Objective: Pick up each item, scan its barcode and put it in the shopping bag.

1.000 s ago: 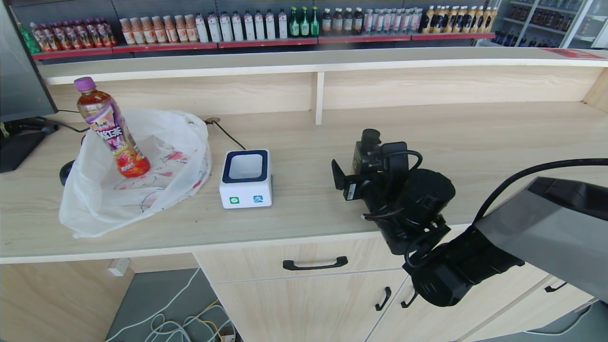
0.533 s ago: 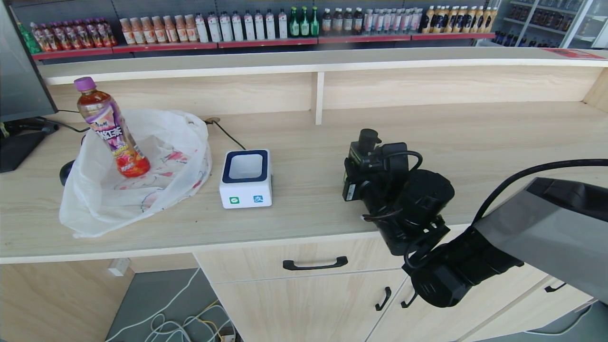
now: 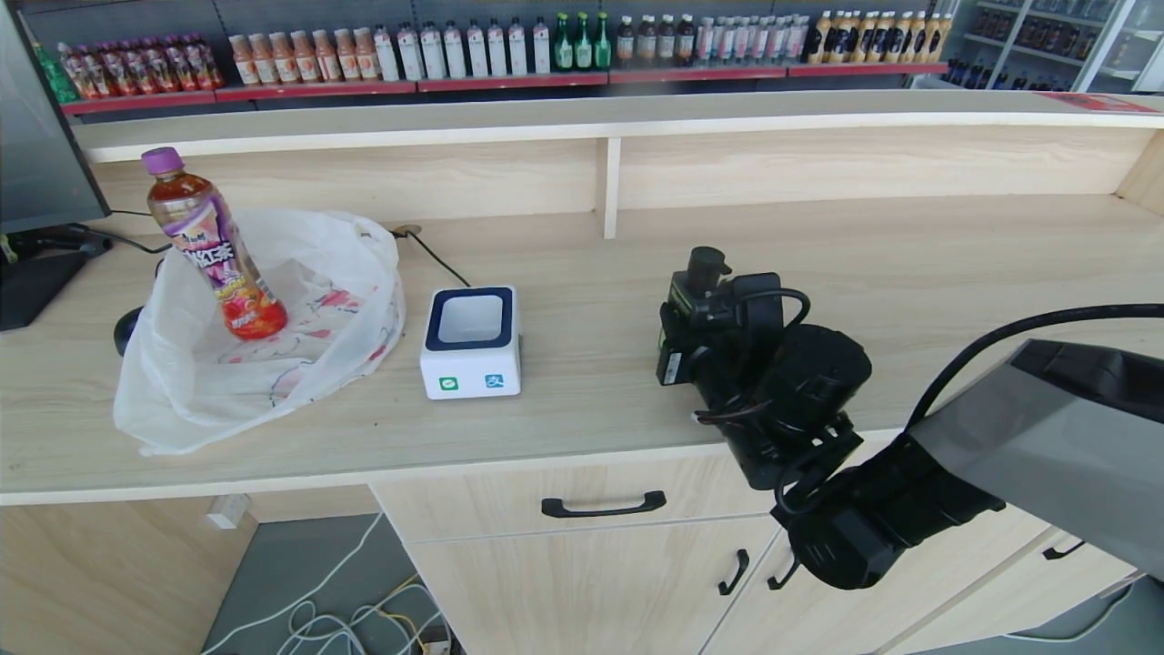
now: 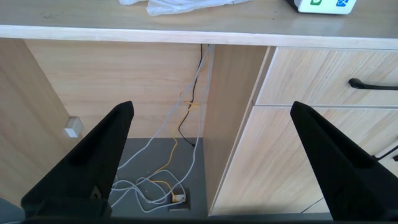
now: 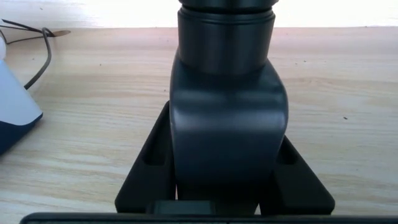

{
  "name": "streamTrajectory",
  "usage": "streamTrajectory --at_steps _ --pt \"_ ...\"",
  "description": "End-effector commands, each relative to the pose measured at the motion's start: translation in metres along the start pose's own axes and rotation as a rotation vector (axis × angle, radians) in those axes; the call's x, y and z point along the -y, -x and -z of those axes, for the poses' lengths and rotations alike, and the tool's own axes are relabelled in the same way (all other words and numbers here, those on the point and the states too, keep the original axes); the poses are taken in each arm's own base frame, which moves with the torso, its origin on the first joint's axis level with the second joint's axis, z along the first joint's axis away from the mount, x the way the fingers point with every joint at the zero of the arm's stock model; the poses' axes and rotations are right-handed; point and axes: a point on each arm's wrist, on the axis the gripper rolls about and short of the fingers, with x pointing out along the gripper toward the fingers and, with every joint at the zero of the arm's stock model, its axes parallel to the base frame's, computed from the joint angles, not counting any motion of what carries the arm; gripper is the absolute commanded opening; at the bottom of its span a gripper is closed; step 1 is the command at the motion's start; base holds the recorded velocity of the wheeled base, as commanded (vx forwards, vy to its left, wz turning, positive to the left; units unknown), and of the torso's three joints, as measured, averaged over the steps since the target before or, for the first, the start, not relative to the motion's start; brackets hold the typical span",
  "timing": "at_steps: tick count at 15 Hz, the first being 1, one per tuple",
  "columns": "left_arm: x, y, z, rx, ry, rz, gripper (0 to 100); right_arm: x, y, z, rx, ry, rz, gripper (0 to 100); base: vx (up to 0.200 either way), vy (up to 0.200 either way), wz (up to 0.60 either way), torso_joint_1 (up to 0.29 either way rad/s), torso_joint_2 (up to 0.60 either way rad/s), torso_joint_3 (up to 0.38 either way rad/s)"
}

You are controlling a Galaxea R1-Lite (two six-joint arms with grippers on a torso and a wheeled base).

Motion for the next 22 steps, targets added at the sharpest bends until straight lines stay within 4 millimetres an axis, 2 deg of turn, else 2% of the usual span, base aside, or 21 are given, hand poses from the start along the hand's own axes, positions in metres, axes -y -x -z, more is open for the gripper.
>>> streamTrajectory --at_steps 1,4,10,16,19,22 --pt "0.000 0.000 0.000 0.000 0.000 0.000 100 0.002 0.001 -0.008 0.019 -0.008 0.003 0 0.000 0.000 0.00 0.000 0.00 0.000" --pt "0.000 0.000 0.000 0.000 0.000 0.000 100 0.004 0.003 -0.024 0.049 -0.020 0.005 0 0.000 0.000 0.00 0.000 0.00 0.000" --pt "0.000 0.000 0.000 0.000 0.000 0.000 100 0.015 0.023 -0.055 0.080 -0.033 0.007 0 0.000 0.000 0.00 0.000 0.00 0.000" --pt "0.000 0.000 0.000 0.000 0.000 0.000 100 0.027 0.061 -0.080 0.080 -0.039 -0.014 0 0.000 0.000 0.00 0.000 0.00 0.000" --pt "0.000 0.000 0.000 0.000 0.000 0.000 100 0.018 0.096 -0.089 0.055 -0.052 -0.095 0 0.000 0.000 0.00 0.000 0.00 0.000" --pt "0.000 0.000 0.000 0.000 0.000 0.000 100 0.024 0.125 -0.093 0.026 -0.046 -0.134 0 0.000 0.000 0.00 0.000 0.00 0.000"
